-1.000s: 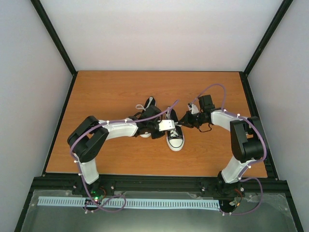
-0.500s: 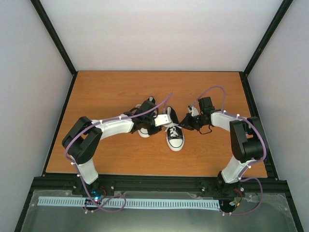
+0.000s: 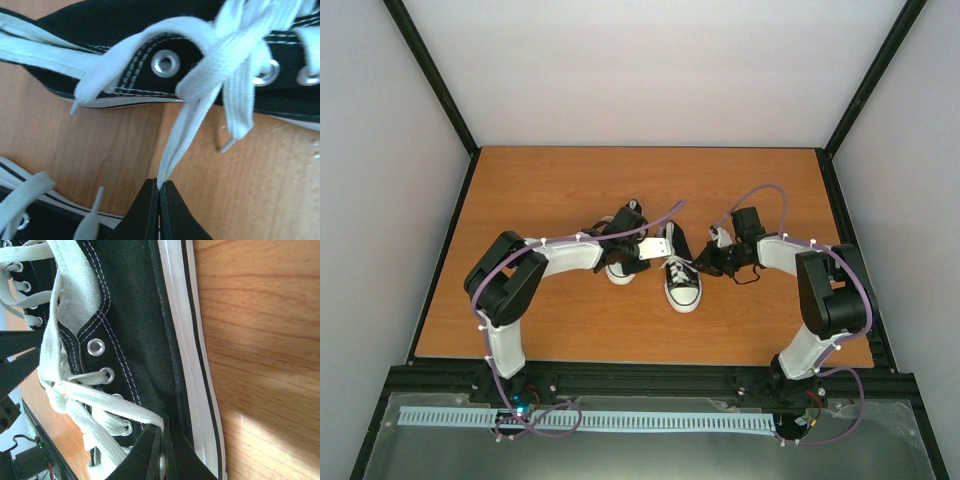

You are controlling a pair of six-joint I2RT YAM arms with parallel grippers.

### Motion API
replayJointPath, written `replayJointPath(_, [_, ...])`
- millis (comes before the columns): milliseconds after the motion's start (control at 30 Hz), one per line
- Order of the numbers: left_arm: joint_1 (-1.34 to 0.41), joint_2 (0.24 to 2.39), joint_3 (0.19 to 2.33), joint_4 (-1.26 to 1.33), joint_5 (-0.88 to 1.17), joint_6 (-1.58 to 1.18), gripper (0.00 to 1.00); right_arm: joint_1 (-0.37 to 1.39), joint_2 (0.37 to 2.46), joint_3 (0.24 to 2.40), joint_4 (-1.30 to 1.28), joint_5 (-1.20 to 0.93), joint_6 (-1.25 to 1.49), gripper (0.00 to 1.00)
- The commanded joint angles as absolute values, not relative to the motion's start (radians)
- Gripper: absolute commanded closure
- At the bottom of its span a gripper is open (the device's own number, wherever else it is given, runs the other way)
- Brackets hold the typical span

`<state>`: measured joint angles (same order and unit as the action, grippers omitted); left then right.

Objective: Tie the shoes
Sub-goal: Tie the shoelace on the shoe.

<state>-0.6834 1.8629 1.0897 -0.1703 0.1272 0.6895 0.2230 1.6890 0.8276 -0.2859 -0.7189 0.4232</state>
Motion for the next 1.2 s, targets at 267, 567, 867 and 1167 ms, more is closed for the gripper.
replayJointPath(267, [-0.654, 1.882, 1.13, -0.109, 0.077, 0.768, 0.99, 0.225, 1.686, 0.822, -0.31, -0.704, 0.402, 0.97])
replayJointPath(567, [-0.629, 1.918, 1.164, -0.087, 0.104, 0.778, 0.99, 0.227, 1.701, 0.796, -0.292, -0.711, 0.398, 0.97])
replayJointPath(867, [-0.637, 1.899, 1.203, -0.179, 0.164, 0.781, 0.99, 0.226, 1.717, 0.802, -0.306, -0.719, 0.371, 0.96])
replayJointPath(1167, [-0.682, 1.814, 1.197, -0.316, 0.311, 0.726, 0.99, 0.216, 1.669, 1.0, -0.538, -0.647, 0.223, 0.61])
